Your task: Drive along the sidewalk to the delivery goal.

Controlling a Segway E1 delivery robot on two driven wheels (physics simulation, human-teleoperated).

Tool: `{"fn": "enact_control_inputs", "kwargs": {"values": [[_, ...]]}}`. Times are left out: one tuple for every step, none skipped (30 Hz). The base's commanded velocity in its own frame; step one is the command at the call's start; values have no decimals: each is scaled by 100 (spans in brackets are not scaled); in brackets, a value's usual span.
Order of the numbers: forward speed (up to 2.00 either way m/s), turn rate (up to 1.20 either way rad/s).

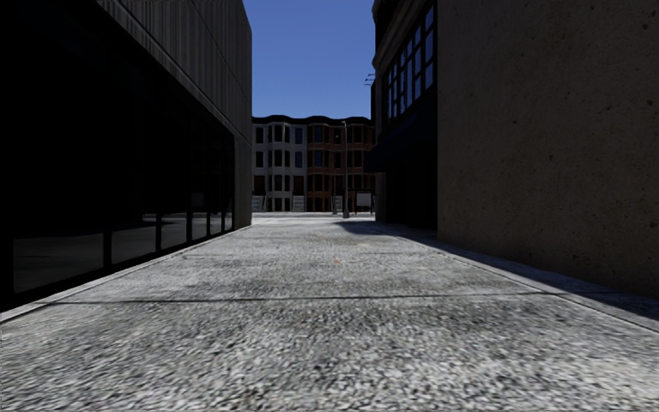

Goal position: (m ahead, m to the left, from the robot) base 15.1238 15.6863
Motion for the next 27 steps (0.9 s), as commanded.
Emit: {"fn": "enact_control_inputs", "kwargs": {"values": [[200, 0], [200, 0], [200, 0], [200, 0], [200, 0], [200, 0], [200, 0], [200, 0], [200, 0], [200, 0], [200, 0], [200, 0], [200, 0], [200, 0], [200, 0], [200, 0], [200, 0], [200, 0], [200, 0], [200, 0], [200, 0], [200, 0], [200, 0], [200, 0], [200, 0], [200, 0], [200, 0]]}}
